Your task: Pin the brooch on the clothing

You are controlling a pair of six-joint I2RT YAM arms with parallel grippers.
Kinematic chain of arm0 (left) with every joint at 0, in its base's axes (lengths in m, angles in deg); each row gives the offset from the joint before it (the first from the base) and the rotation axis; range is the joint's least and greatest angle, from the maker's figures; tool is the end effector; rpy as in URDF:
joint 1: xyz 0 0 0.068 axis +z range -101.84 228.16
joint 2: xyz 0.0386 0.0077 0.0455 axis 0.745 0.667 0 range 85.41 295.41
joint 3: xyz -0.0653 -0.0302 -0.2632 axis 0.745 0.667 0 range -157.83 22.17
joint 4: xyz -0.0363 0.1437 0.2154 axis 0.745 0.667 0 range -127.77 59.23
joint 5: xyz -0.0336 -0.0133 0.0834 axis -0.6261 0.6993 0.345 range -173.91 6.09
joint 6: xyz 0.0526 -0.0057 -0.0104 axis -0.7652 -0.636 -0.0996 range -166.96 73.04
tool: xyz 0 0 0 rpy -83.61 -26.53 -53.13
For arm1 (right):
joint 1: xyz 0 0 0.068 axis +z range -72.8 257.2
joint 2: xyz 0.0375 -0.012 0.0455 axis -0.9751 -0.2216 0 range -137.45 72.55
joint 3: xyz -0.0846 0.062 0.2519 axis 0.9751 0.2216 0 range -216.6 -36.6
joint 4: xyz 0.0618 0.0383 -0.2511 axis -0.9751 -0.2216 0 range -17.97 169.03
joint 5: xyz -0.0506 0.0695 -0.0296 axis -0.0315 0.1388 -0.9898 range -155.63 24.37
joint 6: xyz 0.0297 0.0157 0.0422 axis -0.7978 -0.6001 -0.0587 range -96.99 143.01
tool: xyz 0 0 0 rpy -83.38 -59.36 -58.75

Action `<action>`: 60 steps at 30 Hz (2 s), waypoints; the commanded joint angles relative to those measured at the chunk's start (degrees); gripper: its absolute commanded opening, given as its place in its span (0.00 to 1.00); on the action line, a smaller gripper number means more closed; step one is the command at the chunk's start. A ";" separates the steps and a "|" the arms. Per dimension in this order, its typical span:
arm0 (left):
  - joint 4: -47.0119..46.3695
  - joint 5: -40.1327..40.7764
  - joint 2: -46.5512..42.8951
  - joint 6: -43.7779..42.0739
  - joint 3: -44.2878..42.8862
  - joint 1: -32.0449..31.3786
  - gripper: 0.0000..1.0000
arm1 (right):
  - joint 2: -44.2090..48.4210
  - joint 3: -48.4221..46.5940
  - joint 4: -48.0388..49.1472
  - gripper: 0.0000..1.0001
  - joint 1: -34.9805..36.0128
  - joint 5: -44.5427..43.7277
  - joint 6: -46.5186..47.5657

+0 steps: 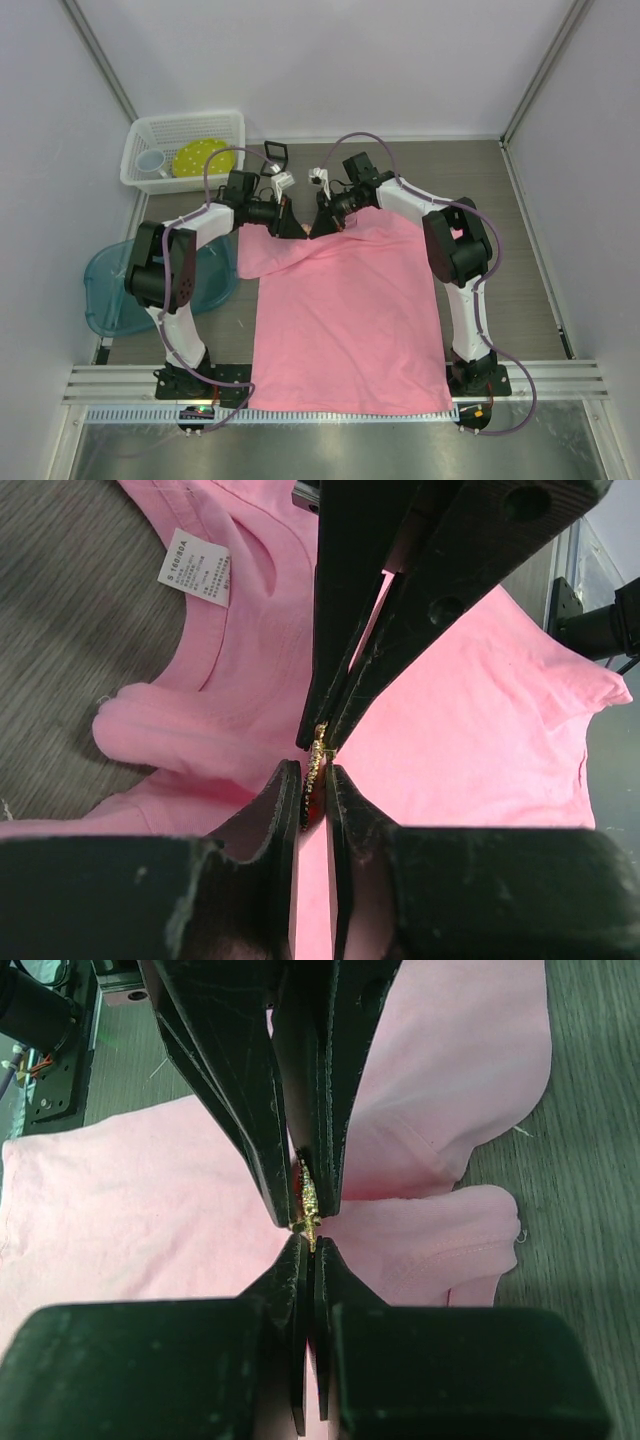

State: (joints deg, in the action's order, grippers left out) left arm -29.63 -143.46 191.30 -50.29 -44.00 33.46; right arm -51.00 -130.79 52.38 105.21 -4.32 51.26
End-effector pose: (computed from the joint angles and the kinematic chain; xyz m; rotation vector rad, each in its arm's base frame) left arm 0.3605 -0.1263 0.1889 0.8195 2.0859 -1.3296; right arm 0.3912 0.2435 0.1903 -1.4121 1.7818 1.3245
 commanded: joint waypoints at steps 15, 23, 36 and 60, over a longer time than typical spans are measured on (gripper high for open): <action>6.01 2.42 4.42 -2.20 -6.60 -1.30 0.10 | 5.07 -2.84 -2.08 0.01 3.19 -1.38 6.11; 8.03 2.68 4.86 -3.69 -8.18 -1.91 0.13 | 4.63 -3.28 -2.96 0.01 3.89 -2.78 7.70; 11.54 0.67 1.78 -7.21 -7.74 -0.60 0.37 | 4.45 -2.93 -3.05 0.01 3.19 -3.31 7.96; 9.00 3.11 -5.68 -2.74 -3.44 7.66 0.52 | 6.64 1.09 4.12 0.01 2.93 -14.72 11.91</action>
State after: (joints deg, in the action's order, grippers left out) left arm -15.25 -143.76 190.16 -57.77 -48.85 39.45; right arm -50.73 -131.54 48.93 107.72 -12.60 60.90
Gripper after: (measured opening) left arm 0.521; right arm 0.039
